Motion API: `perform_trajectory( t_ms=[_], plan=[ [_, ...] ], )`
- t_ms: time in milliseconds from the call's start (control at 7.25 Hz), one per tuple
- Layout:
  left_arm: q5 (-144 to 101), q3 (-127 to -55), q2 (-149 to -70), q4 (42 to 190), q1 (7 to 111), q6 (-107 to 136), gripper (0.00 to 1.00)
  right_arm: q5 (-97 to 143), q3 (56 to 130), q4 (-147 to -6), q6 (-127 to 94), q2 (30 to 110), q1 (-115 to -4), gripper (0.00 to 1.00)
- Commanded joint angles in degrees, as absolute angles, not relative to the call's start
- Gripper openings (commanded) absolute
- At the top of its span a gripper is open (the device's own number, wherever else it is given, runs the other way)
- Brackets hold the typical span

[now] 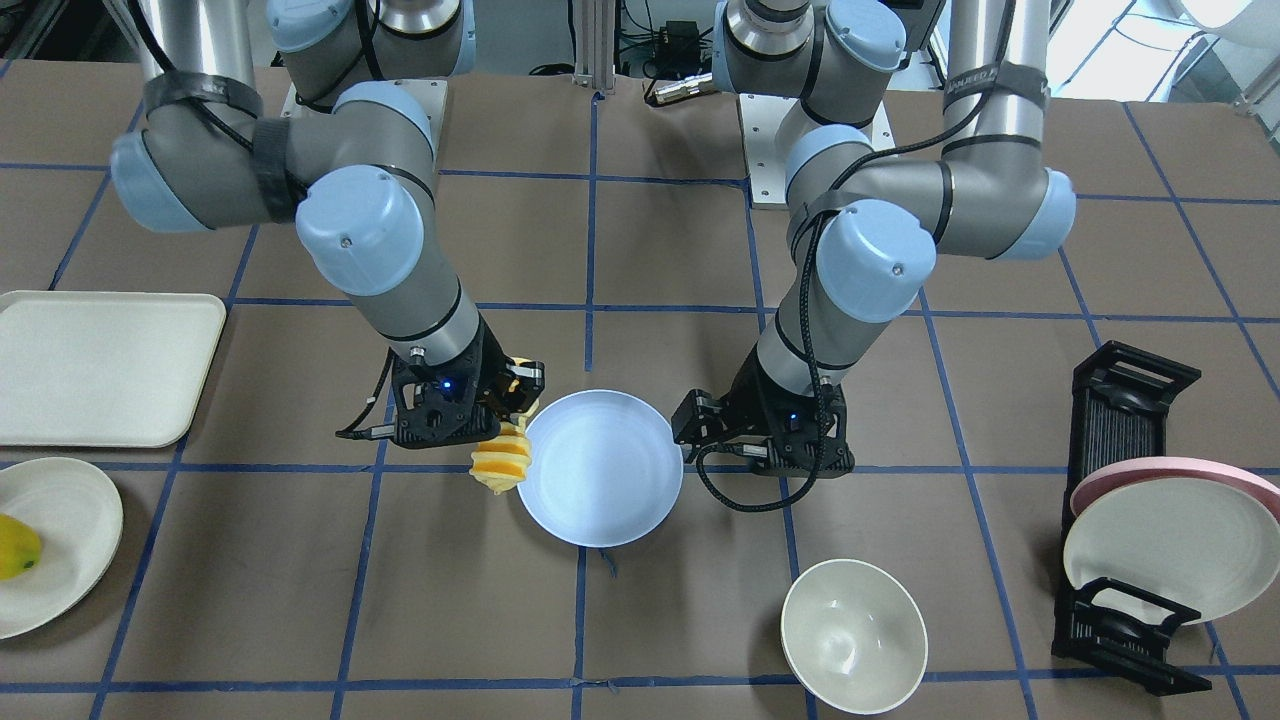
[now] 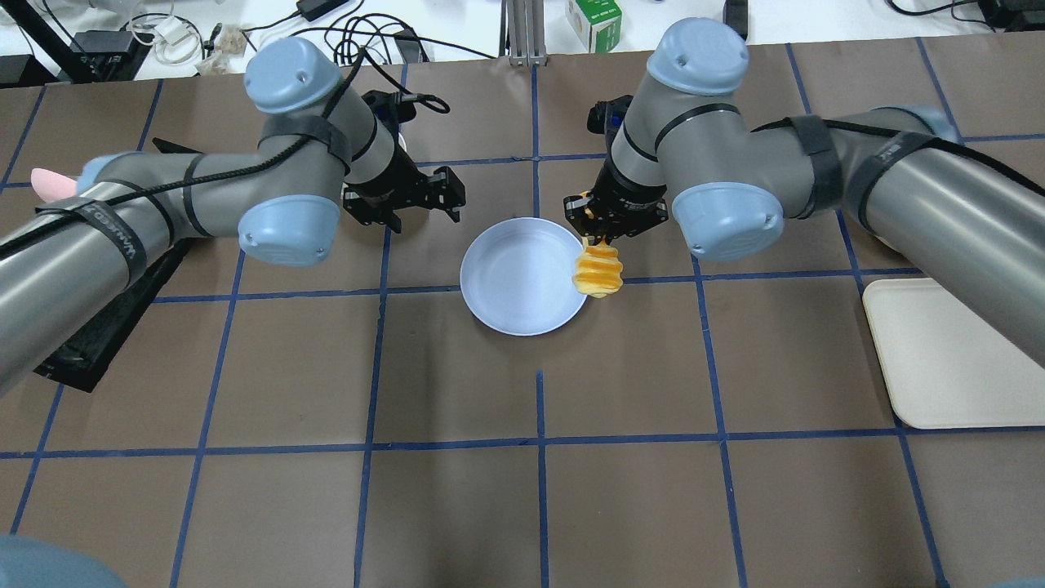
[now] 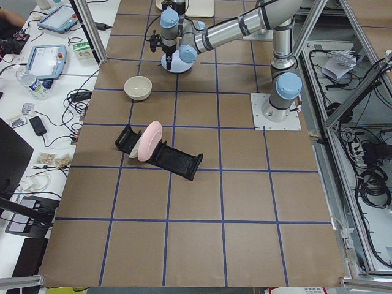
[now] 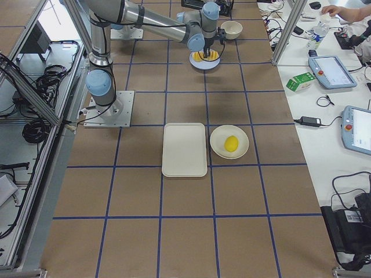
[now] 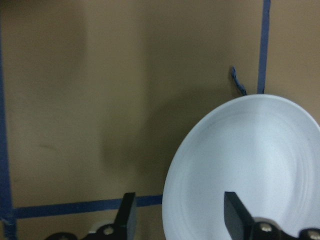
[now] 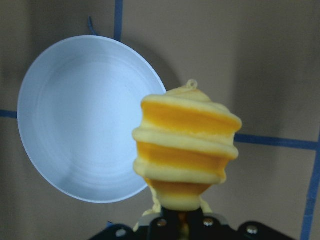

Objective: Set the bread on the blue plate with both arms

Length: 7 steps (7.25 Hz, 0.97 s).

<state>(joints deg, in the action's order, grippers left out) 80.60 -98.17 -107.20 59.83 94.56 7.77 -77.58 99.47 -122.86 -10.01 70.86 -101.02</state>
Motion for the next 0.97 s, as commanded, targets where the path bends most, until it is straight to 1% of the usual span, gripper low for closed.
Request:
perform_trajectory(
  t_ms=[0,138,276,414,552,828],
  plan=[
    [81.91,-88.90,-101.36,82.35,94.66,7.73,1.00,-76.82,98.79,-126.12,-18.34,67.07,-108.15,0.00],
    [81.83,-86.25,-98.29,89.75,94.75,7.73,1.00,-76.73,99.14,-126.47,-19.24,65.76,-109.32,0.00],
    [81.91,-85.52,-95.91,93.83,95.01,7.73,1.00,-76.82,99.14,-126.56,-20.03,64.79,-109.51,0.18],
    [82.00,-85.87,-93.97,94.21,95.18,7.73,1.00,-77.60,99.31,-130.39,-18.91,63.91,-109.51,0.86],
    [82.87,-85.87,-93.00,93.96,95.27,7.73,1.00,-77.43,98.62,-132.95,-19.85,62.50,-109.42,1.00],
    [82.97,-85.52,-91.76,94.04,95.27,7.73,1.00,-77.78,95.64,-132.72,-19.95,61.96,-109.42,1.00]
  ],
)
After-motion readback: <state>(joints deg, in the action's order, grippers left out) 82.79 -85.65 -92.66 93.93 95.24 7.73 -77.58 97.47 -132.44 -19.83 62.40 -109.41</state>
